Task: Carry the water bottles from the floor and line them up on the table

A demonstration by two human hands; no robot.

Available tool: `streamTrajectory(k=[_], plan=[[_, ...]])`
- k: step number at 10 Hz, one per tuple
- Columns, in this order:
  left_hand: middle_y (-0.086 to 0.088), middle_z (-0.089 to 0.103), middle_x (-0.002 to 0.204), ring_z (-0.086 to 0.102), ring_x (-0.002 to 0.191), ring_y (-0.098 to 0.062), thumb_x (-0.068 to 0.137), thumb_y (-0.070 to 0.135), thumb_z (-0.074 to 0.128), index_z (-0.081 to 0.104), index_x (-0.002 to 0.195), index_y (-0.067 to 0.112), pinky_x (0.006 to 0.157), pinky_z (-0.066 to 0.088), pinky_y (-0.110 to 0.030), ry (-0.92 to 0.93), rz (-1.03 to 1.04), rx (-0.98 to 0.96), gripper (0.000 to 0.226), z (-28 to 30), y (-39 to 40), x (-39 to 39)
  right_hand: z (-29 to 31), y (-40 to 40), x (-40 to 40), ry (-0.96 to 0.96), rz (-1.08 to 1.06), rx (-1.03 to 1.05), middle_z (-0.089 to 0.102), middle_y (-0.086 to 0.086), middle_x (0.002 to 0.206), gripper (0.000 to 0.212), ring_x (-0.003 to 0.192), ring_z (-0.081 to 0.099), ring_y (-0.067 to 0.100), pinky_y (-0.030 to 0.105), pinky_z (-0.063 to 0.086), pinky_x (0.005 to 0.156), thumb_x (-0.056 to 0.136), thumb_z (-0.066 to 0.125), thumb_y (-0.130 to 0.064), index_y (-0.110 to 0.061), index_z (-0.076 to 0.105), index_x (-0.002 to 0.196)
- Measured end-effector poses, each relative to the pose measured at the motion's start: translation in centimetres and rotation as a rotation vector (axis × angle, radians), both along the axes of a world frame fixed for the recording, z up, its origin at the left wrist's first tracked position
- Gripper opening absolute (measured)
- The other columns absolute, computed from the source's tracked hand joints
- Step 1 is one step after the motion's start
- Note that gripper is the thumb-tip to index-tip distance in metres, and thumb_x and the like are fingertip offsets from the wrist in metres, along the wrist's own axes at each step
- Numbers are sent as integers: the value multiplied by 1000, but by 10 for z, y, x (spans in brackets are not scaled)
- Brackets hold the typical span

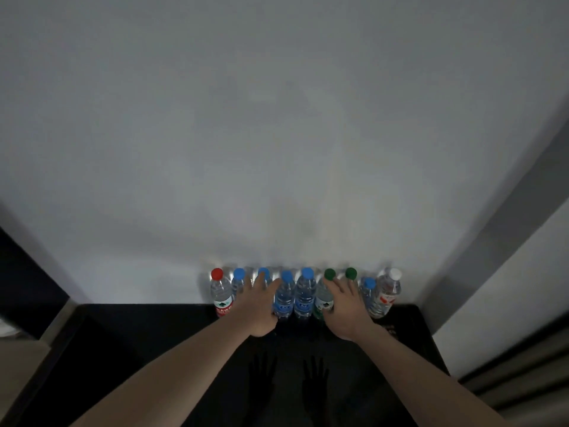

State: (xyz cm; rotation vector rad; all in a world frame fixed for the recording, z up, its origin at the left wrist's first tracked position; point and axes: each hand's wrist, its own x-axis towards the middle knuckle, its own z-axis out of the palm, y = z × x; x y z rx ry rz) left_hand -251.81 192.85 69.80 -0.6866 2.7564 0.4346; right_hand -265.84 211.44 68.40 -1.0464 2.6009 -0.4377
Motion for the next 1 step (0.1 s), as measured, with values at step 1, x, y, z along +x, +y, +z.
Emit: streamTrajectory(k=[1], plan=[[1,-14,167,-12,153,-34,91,29,61,-1,158,40,122,5,-54,130,-35,22,92,10,-1,34,9,12,23,-28,3,-74,13,3,165,76,152,4,30,47,12,123,93,55,-35,-30,15,157]])
